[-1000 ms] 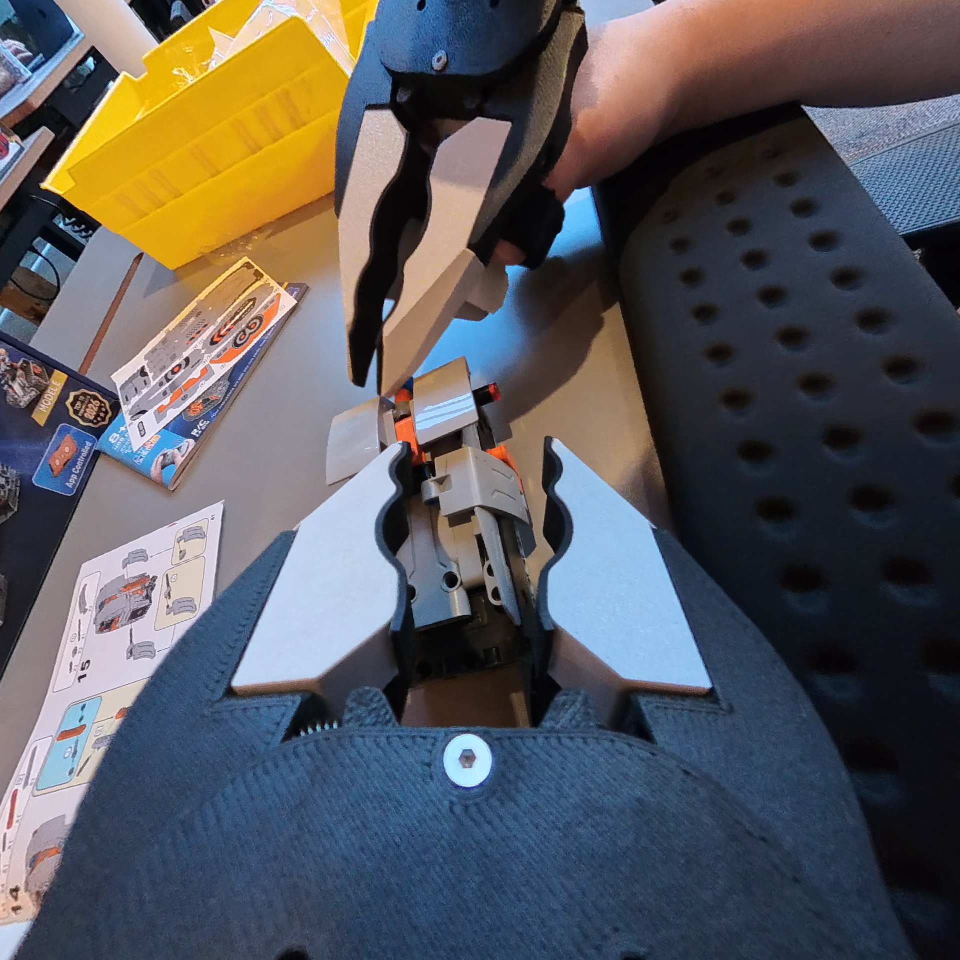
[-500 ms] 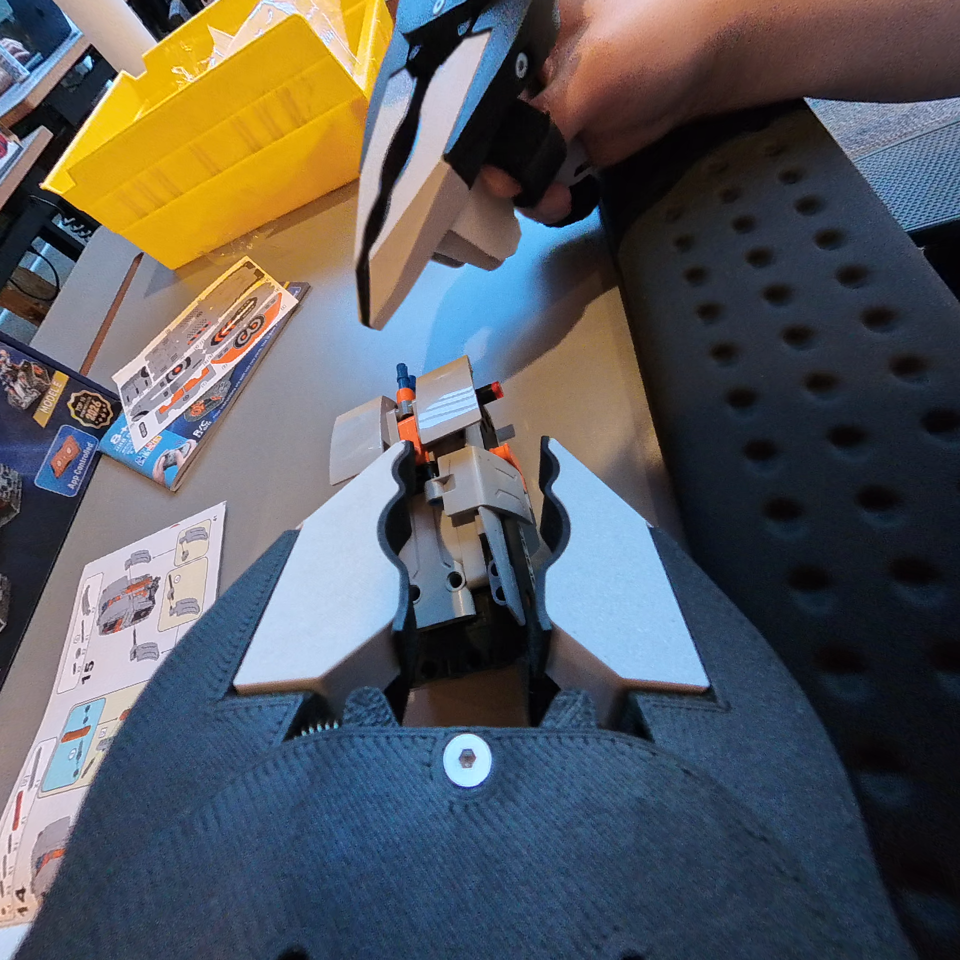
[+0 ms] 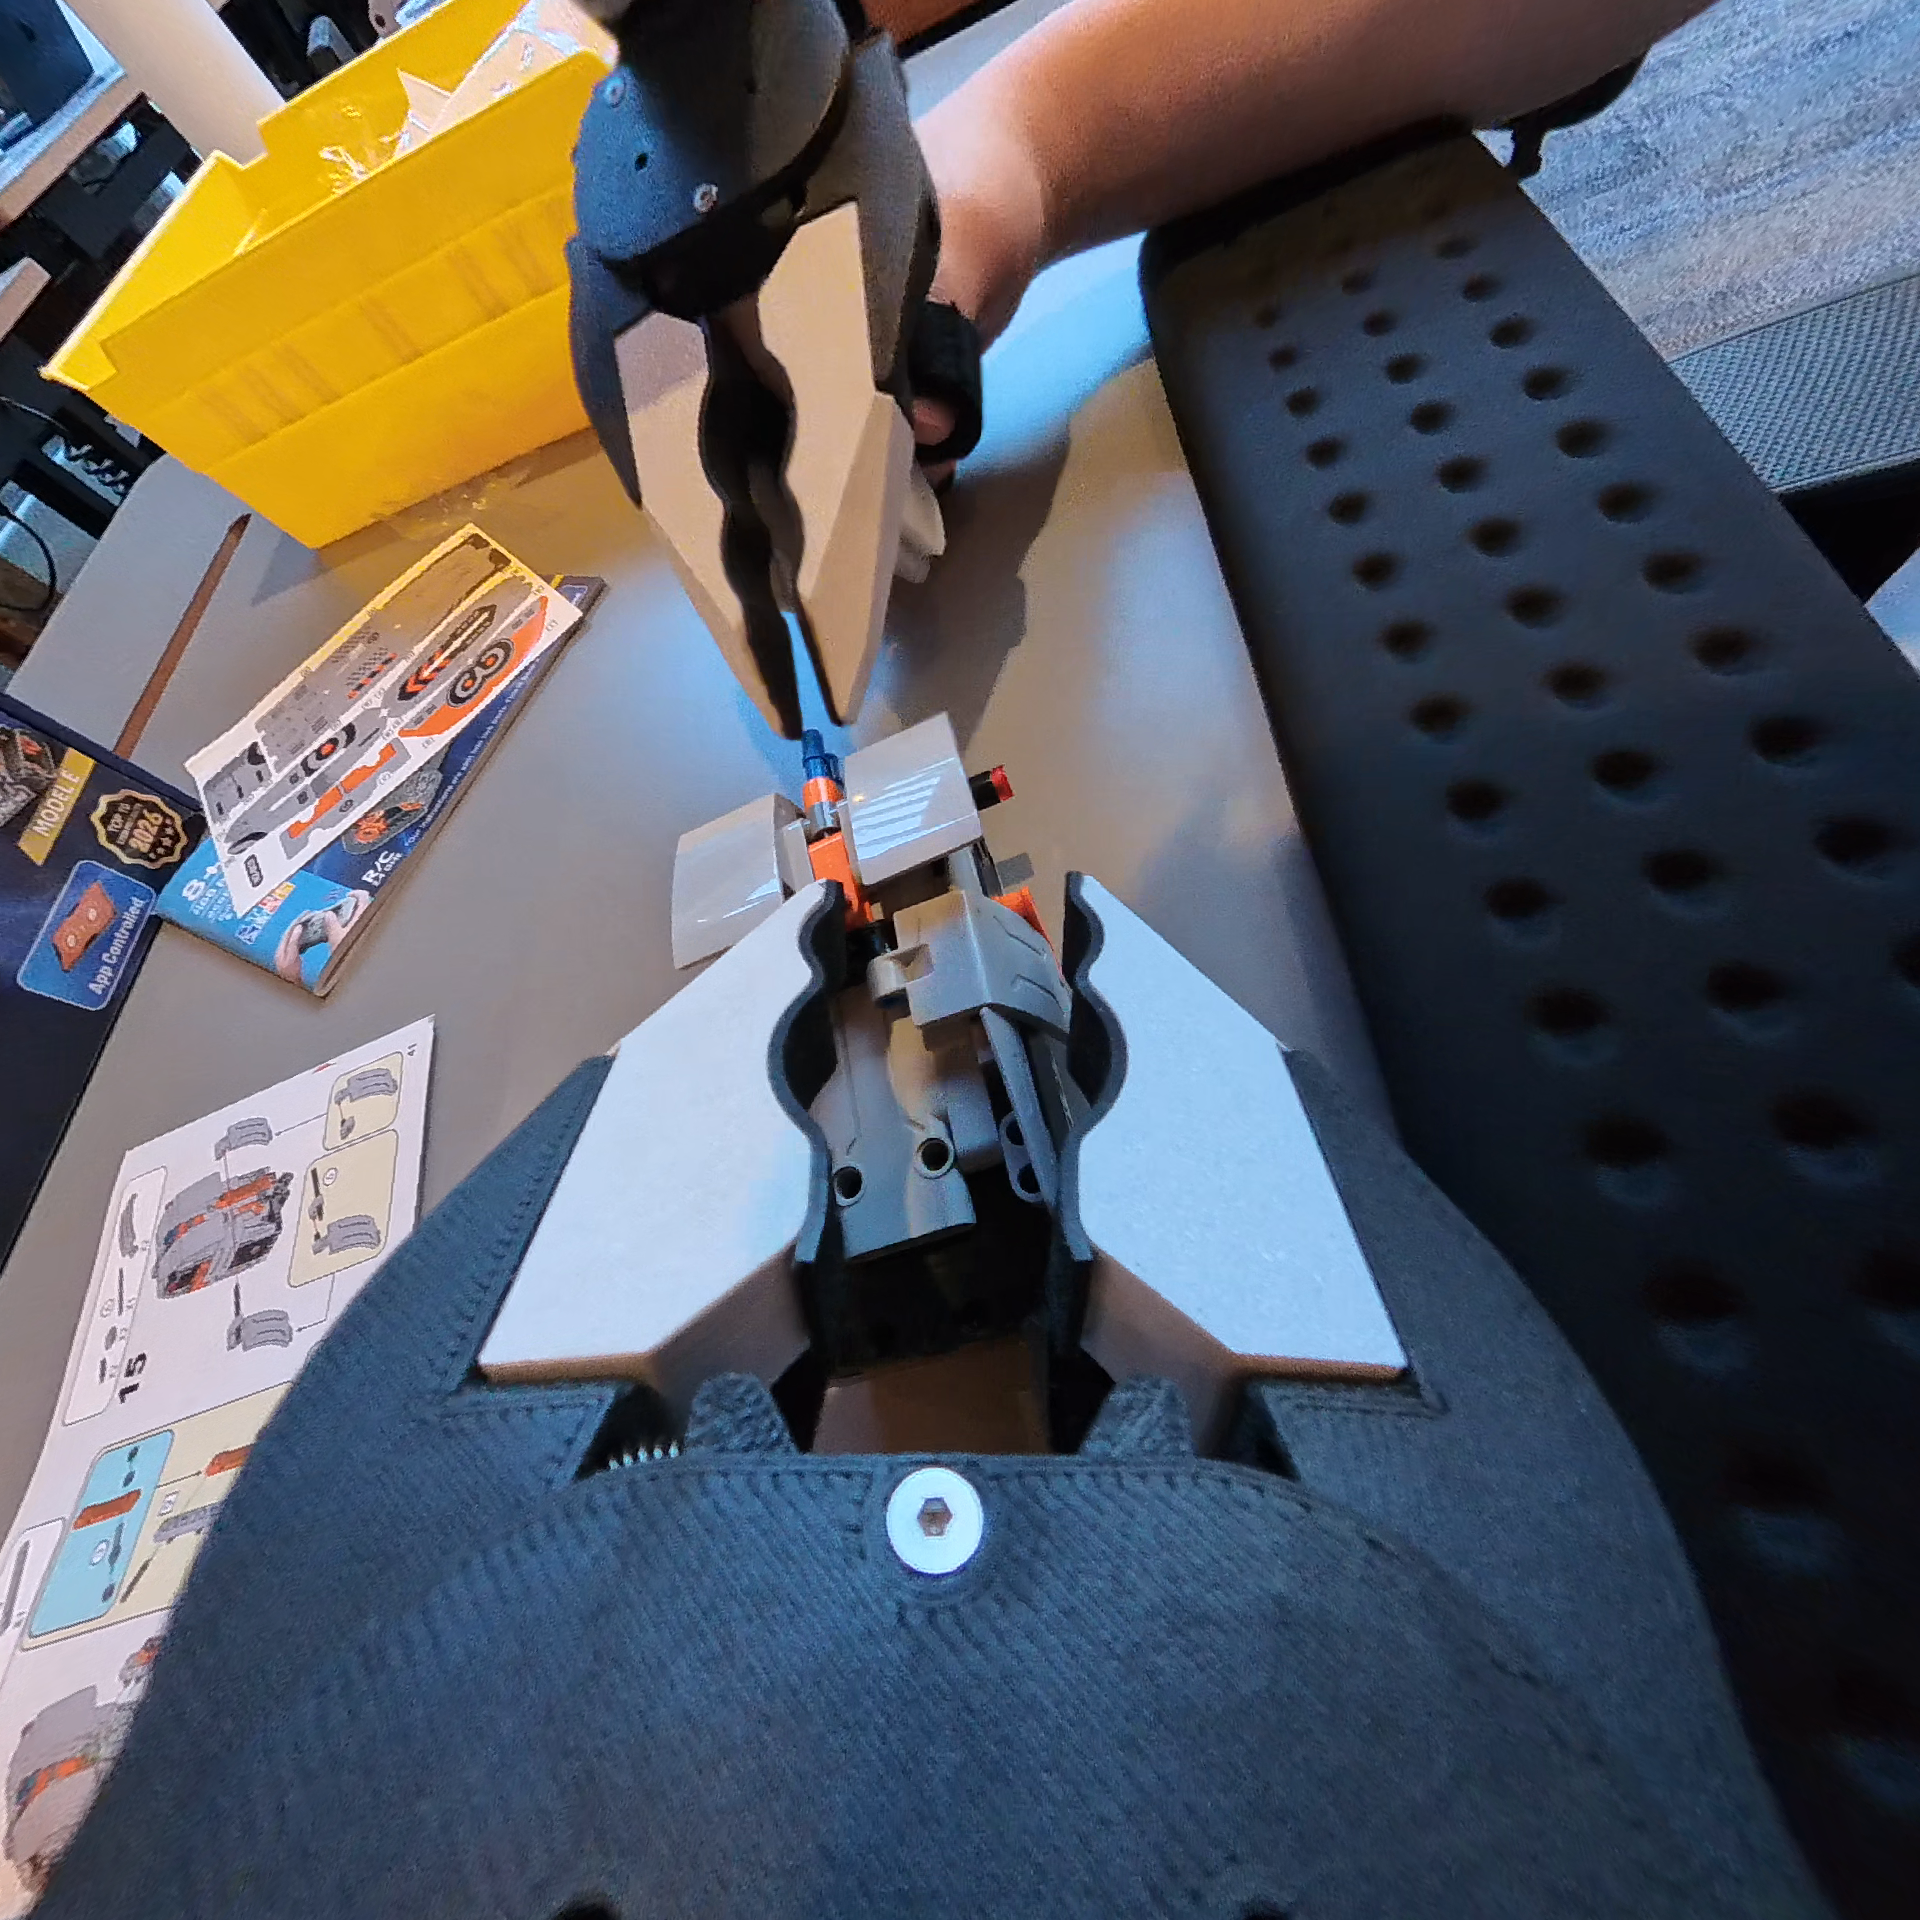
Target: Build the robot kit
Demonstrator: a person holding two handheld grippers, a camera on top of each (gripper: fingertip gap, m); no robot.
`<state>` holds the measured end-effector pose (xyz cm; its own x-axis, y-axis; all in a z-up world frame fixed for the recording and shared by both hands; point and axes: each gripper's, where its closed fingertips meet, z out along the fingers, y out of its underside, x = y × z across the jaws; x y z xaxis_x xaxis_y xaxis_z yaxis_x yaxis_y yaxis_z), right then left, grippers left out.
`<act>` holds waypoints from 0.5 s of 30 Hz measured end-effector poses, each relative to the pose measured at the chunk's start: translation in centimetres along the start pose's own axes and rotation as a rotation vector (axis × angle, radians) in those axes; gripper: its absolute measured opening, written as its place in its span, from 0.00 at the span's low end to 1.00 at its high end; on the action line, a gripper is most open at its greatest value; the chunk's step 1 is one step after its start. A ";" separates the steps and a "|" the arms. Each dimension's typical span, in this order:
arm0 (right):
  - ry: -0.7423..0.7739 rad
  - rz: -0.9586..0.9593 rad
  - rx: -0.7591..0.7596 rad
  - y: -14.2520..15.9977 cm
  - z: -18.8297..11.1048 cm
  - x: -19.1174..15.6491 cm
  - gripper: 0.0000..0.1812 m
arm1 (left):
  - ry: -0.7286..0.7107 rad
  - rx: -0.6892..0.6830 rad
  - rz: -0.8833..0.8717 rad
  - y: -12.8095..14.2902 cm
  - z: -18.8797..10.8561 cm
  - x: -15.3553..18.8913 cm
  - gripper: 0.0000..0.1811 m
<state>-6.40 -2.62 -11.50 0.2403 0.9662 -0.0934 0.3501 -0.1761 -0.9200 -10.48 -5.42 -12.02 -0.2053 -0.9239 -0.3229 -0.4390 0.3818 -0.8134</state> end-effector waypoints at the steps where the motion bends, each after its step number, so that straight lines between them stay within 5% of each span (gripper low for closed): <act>1: -0.004 -0.004 -0.002 0.0 -0.1 0.2 0.02 | 0.002 0.001 0.003 0.0 0.0 0.0 0.22; 15: -0.084 -0.037 -0.024 0.1 0.6 0.1 0.01 | 0.023 0.016 0.011 0.1 -0.1 0.1 0.26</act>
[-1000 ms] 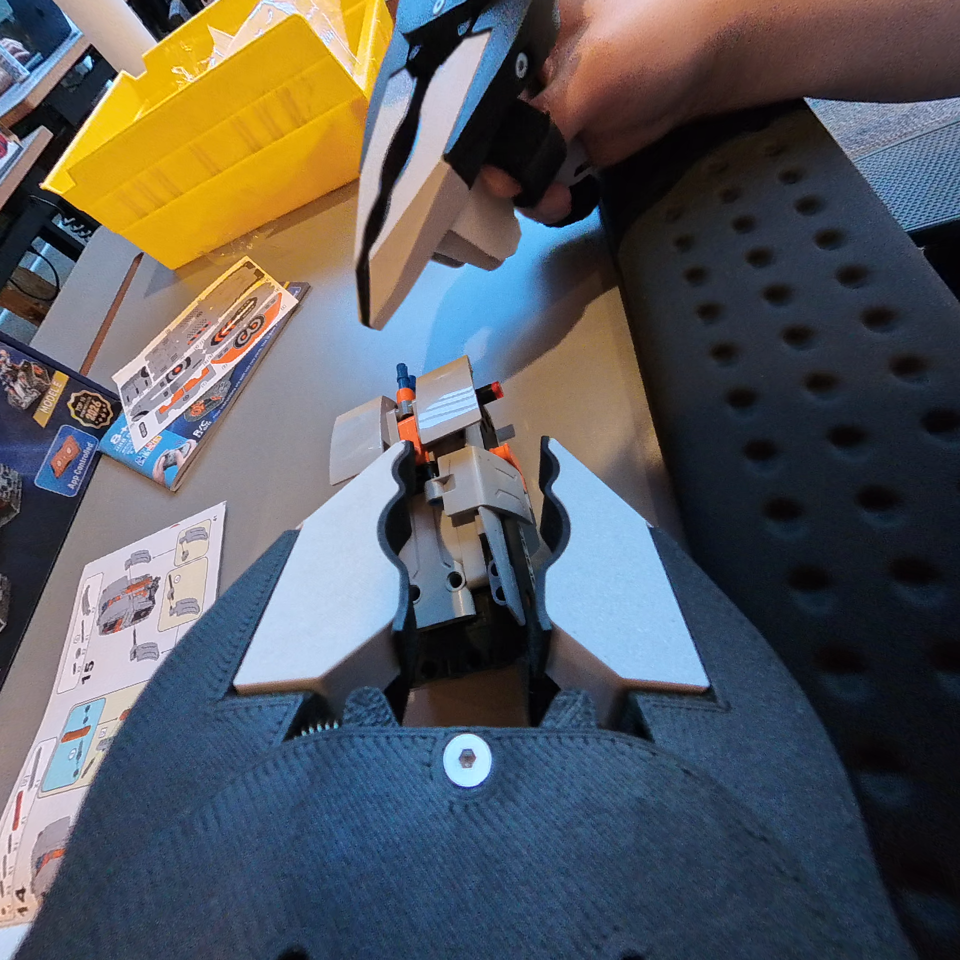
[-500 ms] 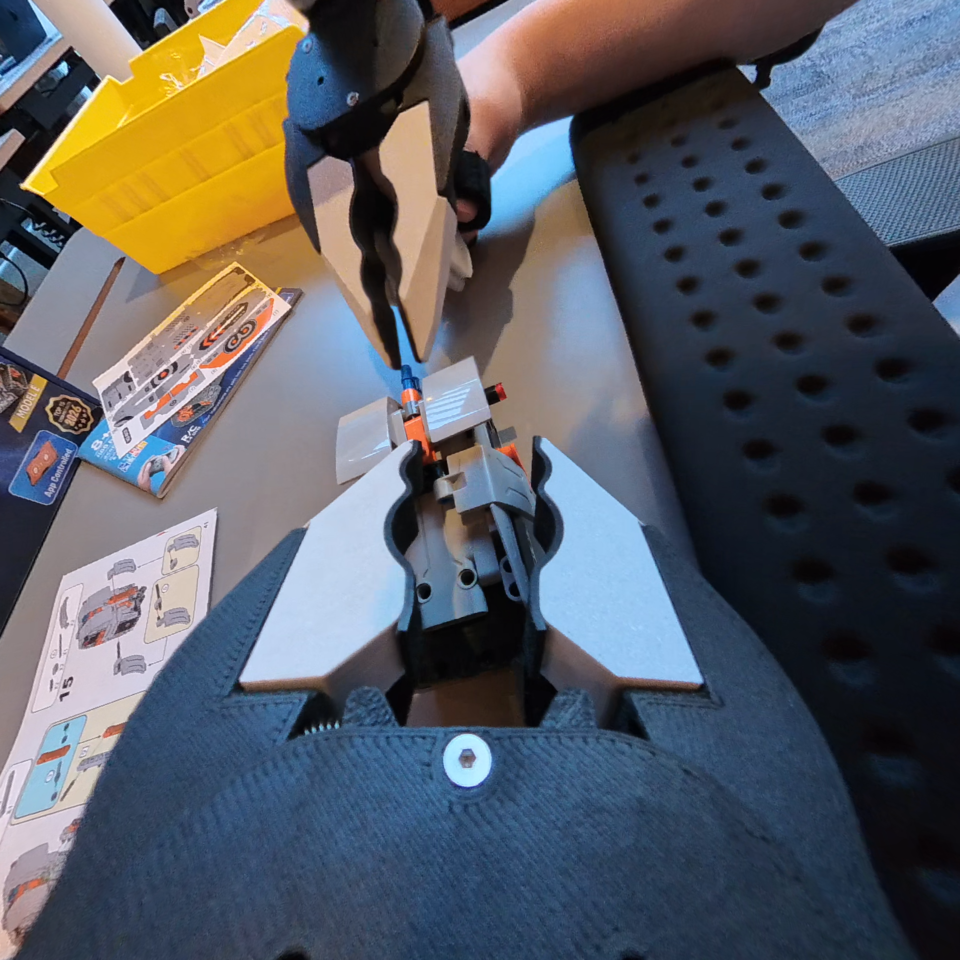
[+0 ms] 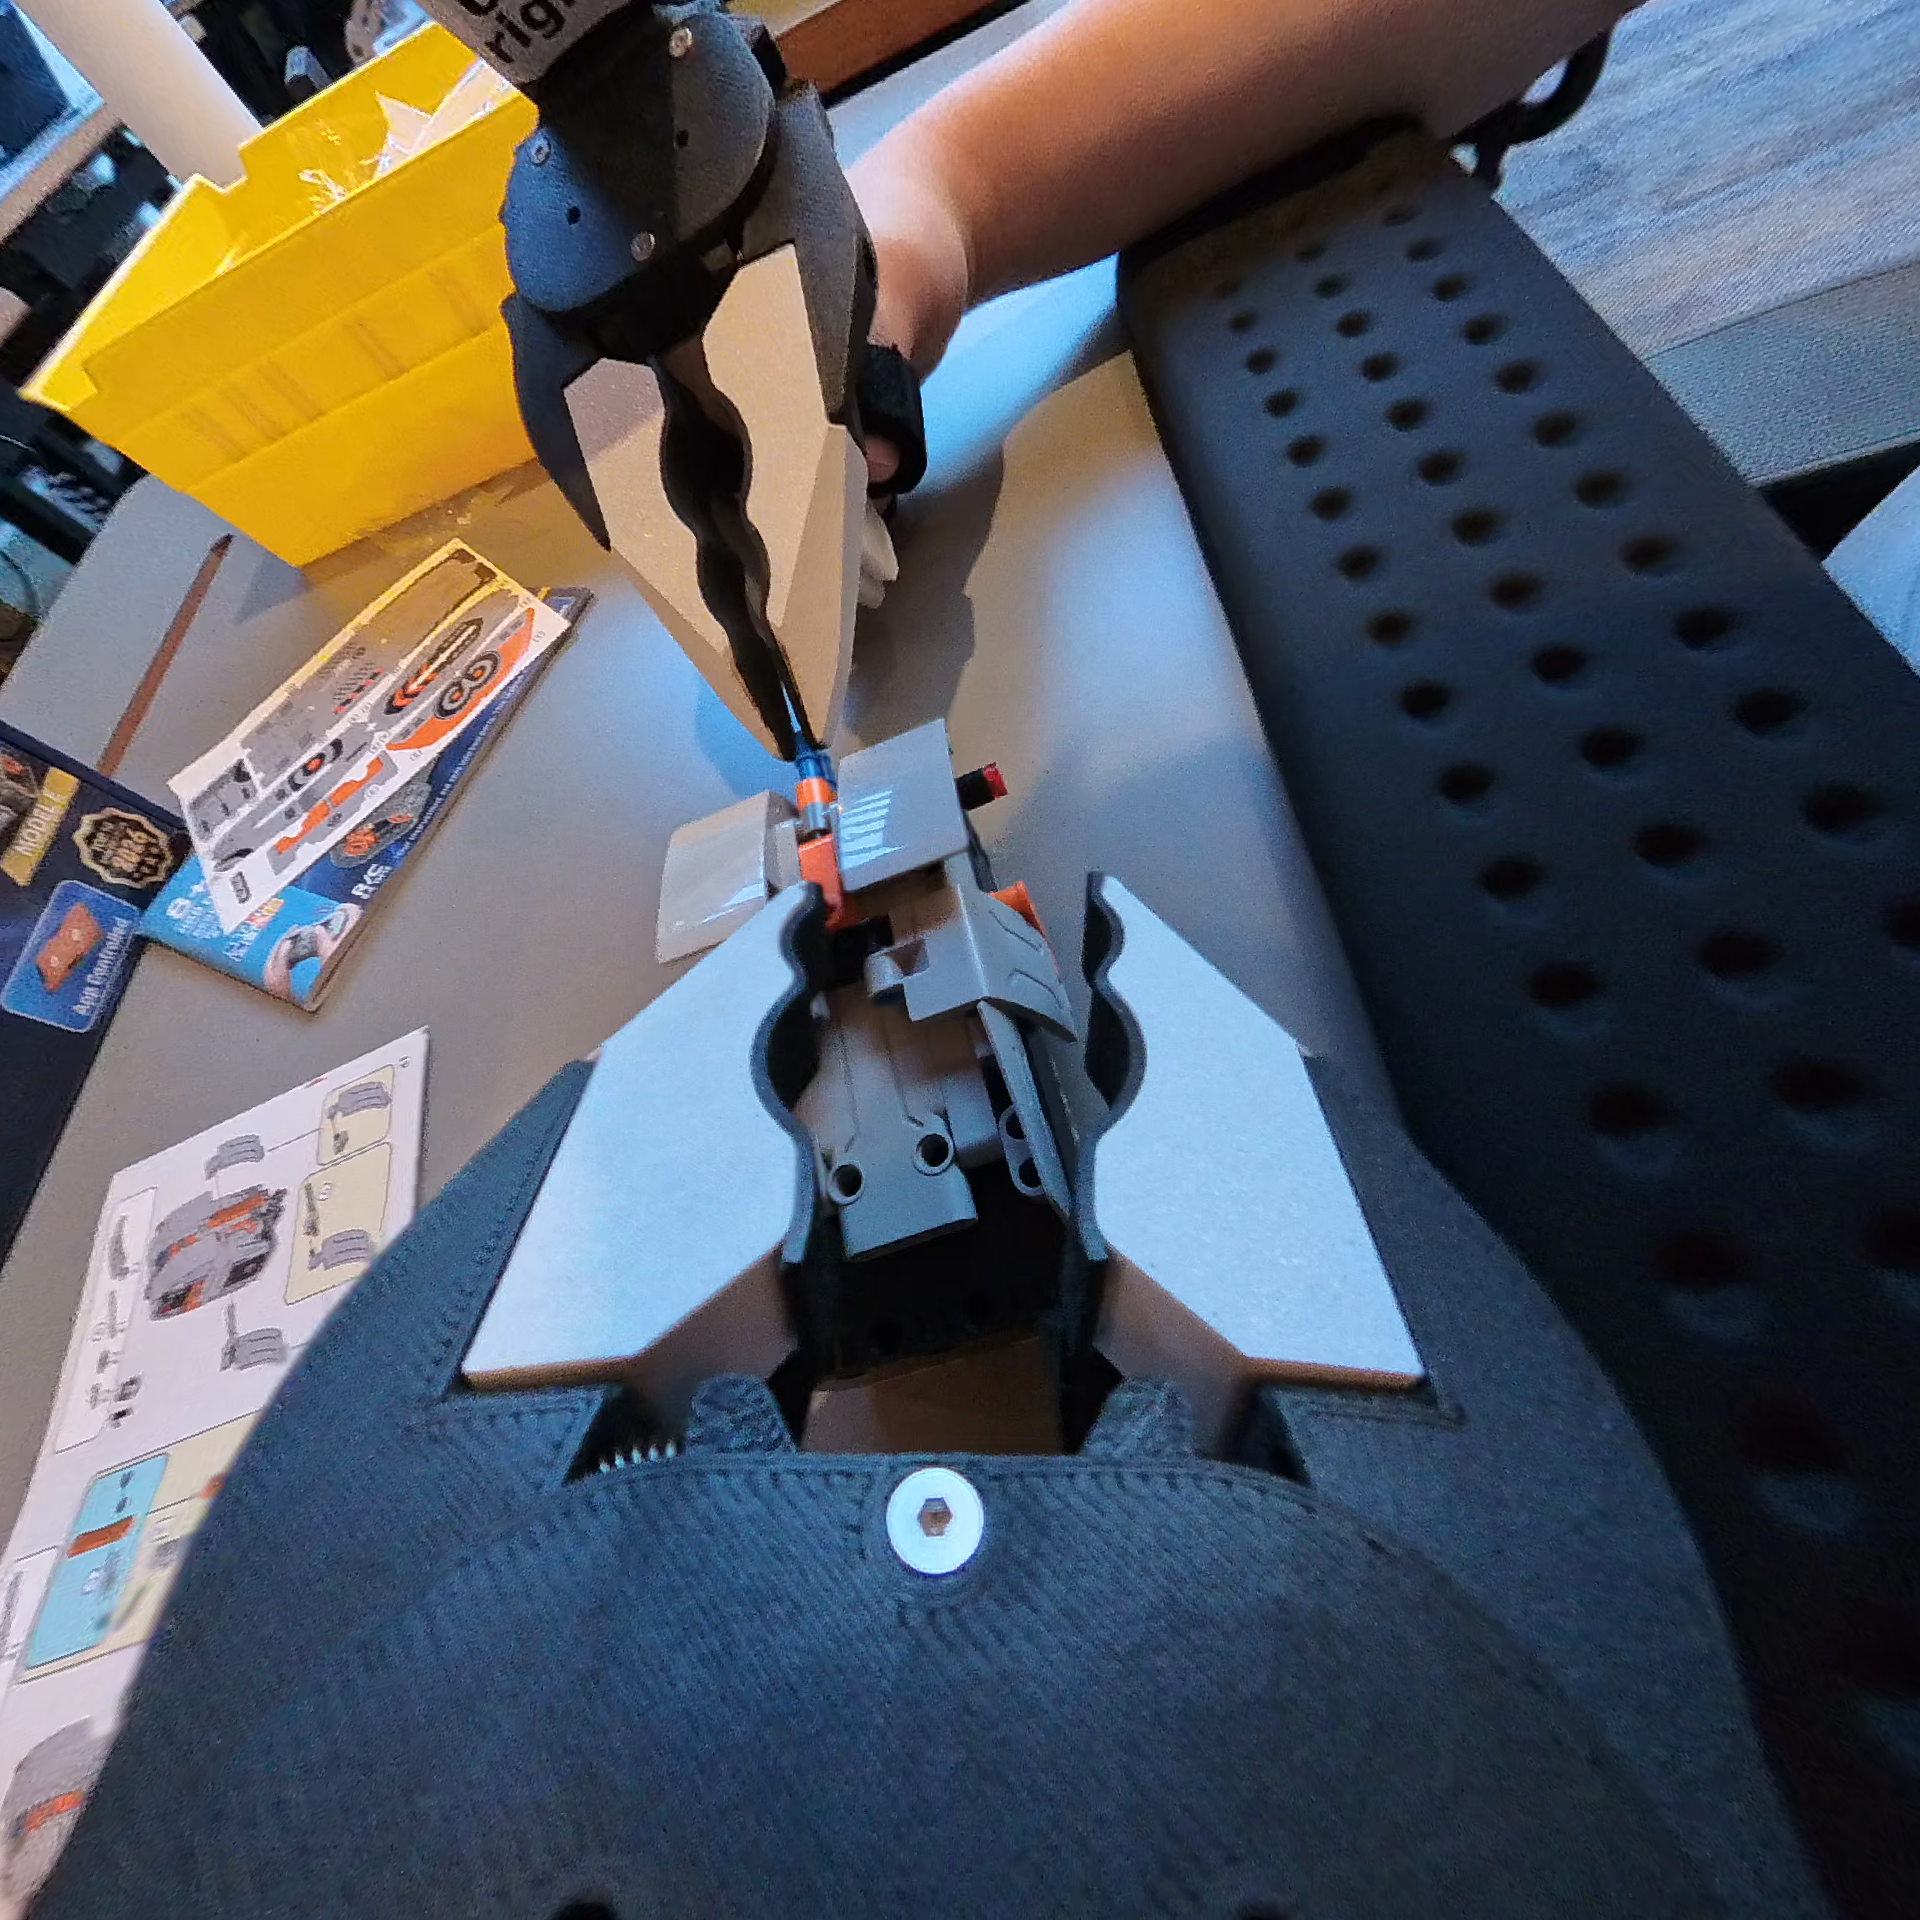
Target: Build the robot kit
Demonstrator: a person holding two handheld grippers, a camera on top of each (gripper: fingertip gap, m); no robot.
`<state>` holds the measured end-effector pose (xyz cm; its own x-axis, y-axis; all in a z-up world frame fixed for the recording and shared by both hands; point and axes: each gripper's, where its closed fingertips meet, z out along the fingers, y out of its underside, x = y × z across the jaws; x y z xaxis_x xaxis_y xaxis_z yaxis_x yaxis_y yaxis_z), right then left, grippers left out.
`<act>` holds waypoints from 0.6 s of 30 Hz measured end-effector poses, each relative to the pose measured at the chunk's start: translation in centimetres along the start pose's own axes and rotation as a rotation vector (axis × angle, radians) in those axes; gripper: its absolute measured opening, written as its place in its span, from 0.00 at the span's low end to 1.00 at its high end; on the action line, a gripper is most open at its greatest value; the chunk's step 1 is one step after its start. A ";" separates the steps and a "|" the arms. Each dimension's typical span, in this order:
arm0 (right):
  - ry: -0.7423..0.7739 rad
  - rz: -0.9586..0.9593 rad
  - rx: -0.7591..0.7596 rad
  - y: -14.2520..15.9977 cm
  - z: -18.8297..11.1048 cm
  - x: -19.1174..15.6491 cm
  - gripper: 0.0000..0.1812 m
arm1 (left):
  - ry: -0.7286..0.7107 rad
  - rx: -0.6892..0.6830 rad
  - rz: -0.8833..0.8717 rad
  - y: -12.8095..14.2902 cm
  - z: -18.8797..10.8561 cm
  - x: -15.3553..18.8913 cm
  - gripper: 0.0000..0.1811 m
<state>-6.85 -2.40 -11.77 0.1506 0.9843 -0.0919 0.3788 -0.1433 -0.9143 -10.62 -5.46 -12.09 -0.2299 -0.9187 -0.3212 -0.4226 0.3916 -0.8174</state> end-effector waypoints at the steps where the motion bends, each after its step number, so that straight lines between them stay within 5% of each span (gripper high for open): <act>1: -0.002 0.002 -0.001 0.0 0.0 0.0 0.01 | -0.013 -0.009 0.027 0.1 0.1 0.0 0.29; 18: -0.053 -0.088 -0.018 0.1 0.2 -0.2 0.01 | -0.150 -0.042 0.184 0.7 0.3 -0.2 0.26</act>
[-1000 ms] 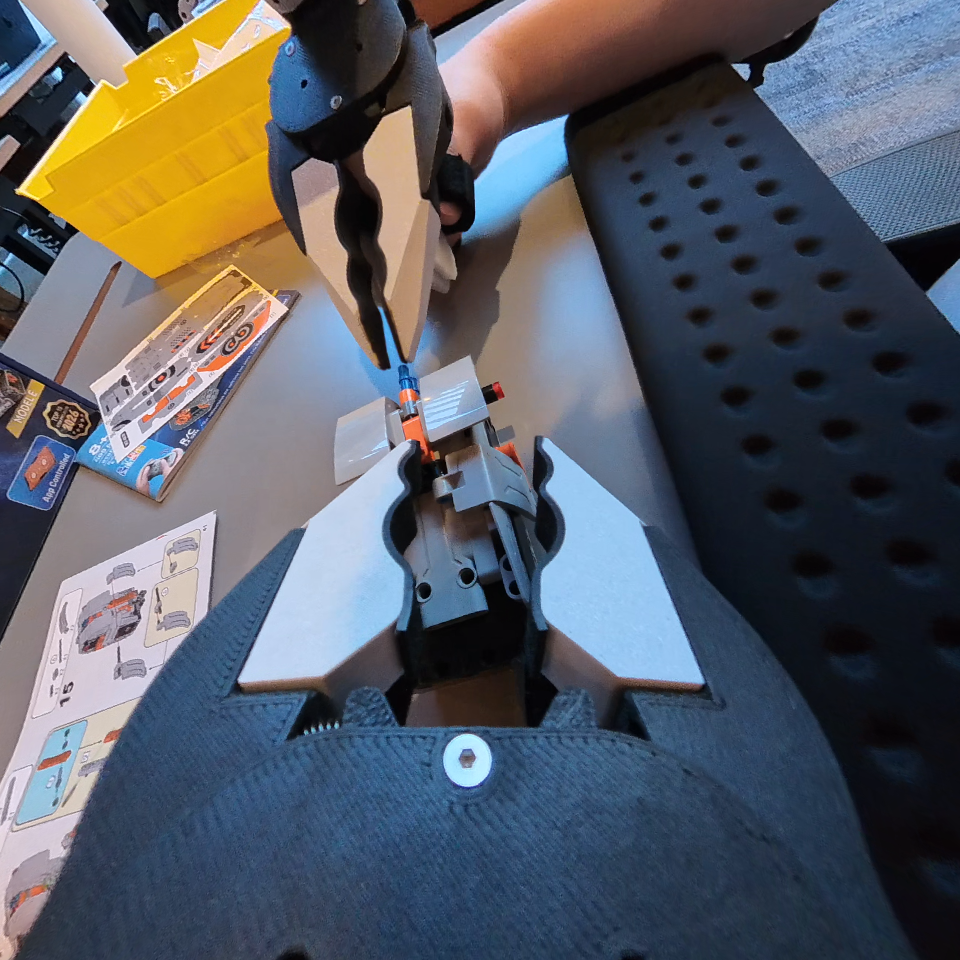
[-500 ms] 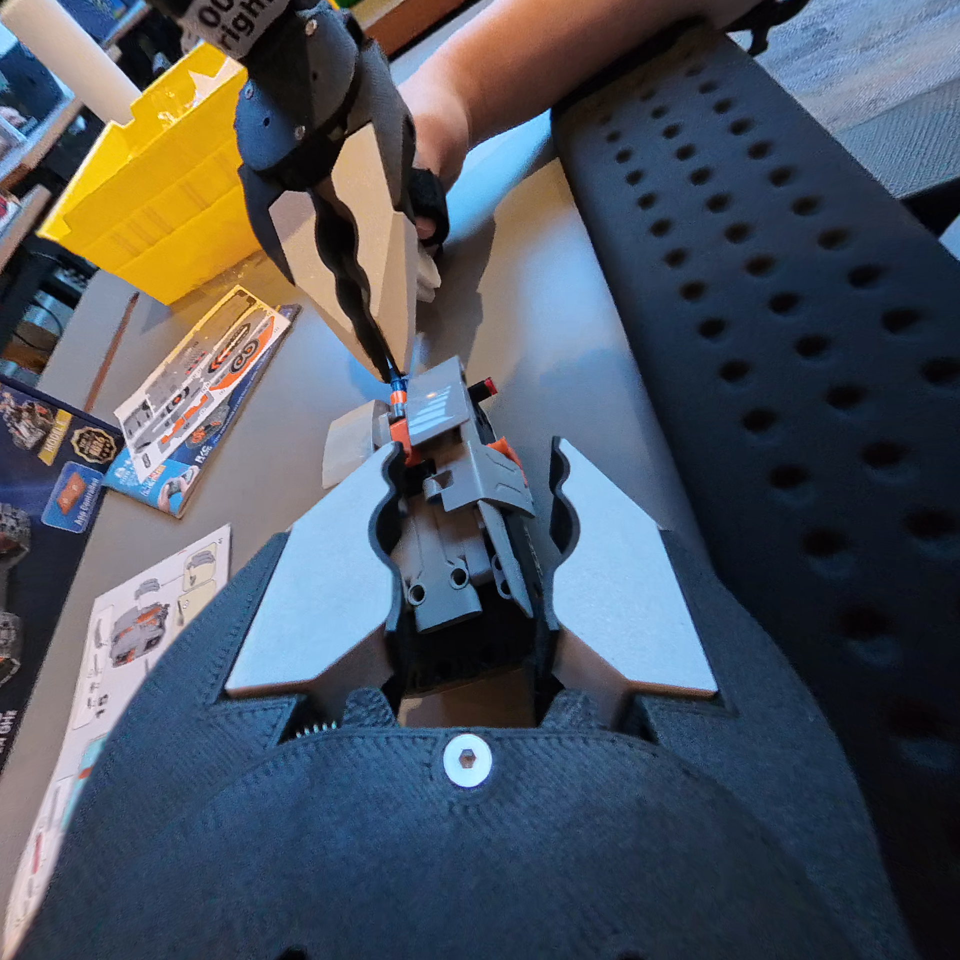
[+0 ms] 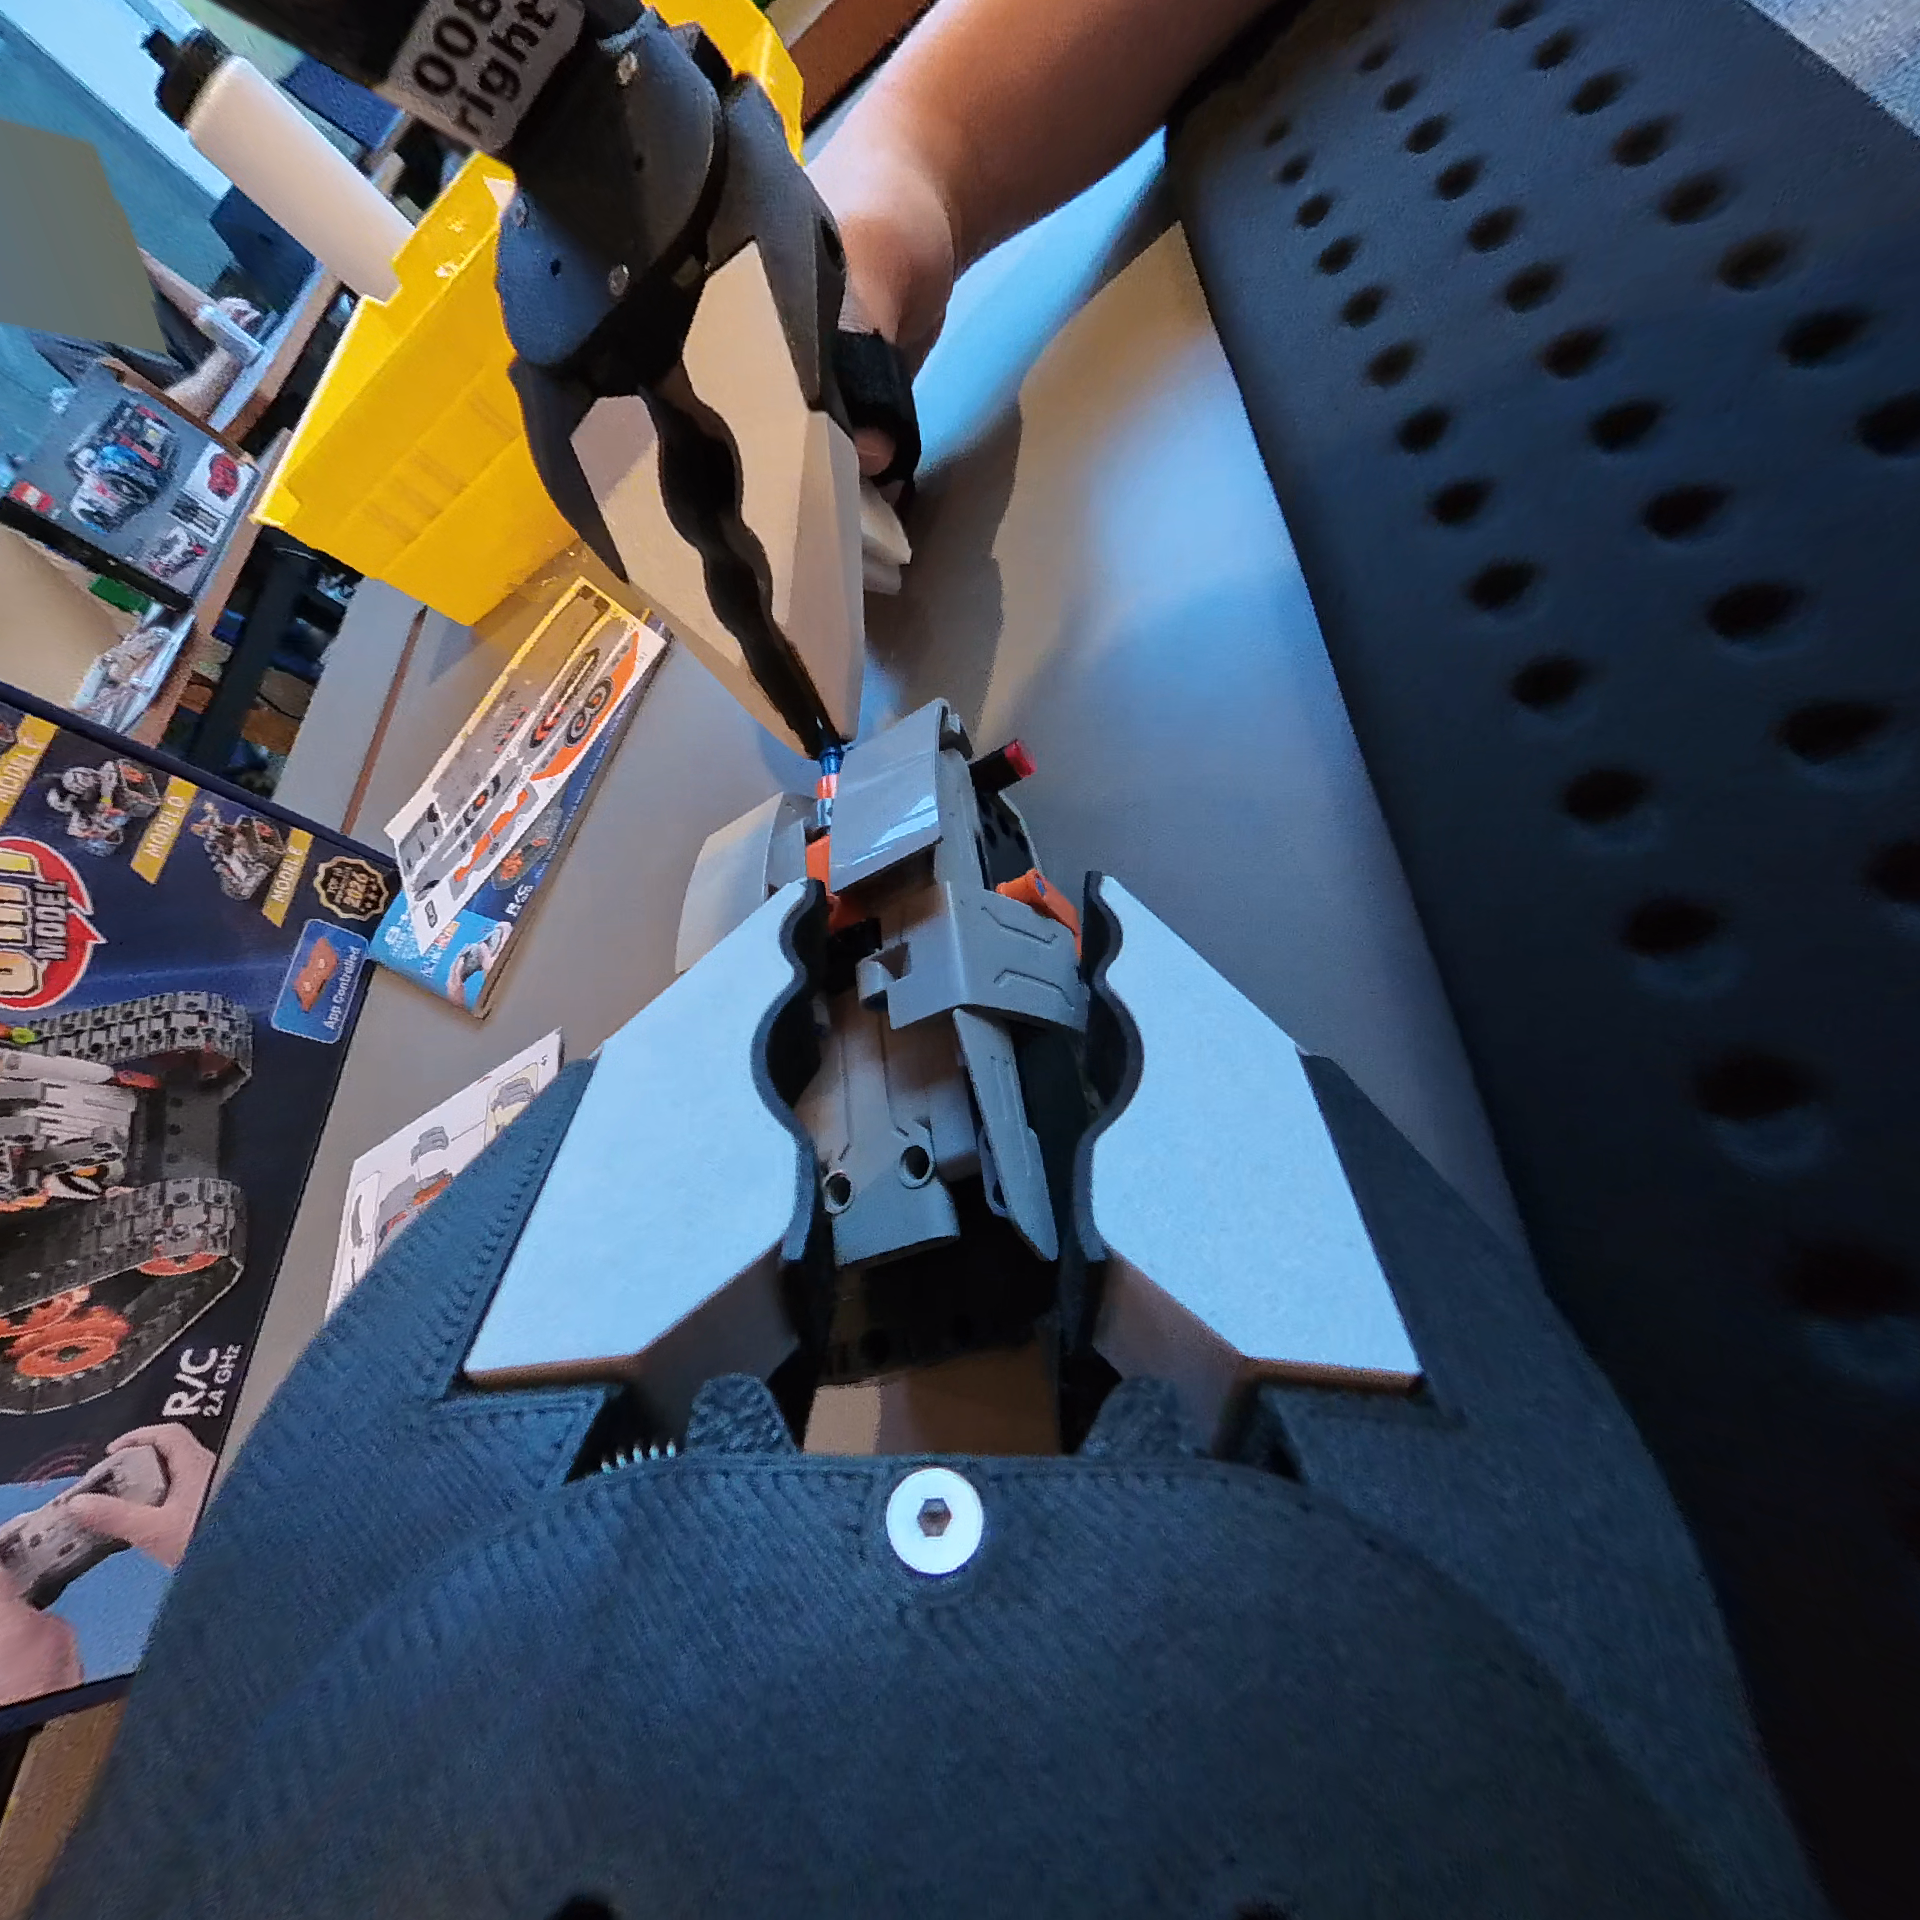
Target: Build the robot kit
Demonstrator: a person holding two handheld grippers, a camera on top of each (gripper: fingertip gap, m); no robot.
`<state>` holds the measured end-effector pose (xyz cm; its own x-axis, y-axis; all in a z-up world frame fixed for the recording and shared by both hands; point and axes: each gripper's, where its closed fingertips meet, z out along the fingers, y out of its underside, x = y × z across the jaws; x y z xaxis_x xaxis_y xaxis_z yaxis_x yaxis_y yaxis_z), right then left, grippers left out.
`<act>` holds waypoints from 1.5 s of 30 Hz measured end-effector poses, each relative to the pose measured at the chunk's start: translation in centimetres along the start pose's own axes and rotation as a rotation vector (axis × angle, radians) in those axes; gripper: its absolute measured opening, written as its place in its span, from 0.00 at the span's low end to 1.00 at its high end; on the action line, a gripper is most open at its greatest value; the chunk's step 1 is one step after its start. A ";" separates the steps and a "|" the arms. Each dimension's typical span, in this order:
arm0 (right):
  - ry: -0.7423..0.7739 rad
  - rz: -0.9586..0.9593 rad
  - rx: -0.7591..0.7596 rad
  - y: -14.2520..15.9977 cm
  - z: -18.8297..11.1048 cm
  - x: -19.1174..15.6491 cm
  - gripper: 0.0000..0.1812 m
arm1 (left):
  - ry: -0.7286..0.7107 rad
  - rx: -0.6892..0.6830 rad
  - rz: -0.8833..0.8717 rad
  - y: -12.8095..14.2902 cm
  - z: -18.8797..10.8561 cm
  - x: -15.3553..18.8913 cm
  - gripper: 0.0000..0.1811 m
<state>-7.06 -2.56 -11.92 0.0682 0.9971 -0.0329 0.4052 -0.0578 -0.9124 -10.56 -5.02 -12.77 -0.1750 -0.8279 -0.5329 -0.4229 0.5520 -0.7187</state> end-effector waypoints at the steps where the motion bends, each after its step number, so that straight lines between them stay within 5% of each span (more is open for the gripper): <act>1: 0.001 -0.016 -0.001 0.0 0.0 0.0 0.01 | -0.003 0.008 -0.007 0.0 0.0 -0.1 0.26; 28: 0.113 -0.144 -0.015 0.0 0.4 0.0 0.02 | 0.079 0.141 -0.123 -1.5 -0.7 0.2 0.23; 39: 0.118 -0.164 -0.019 0.0 0.4 -0.1 0.02 | 0.044 0.059 -0.122 -0.1 -0.2 -0.6 0.26; 45: 0.116 -0.163 -0.018 0.0 0.5 -0.1 0.02 | 0.019 0.154 -0.206 -2.2 -1.4 -1.6 0.30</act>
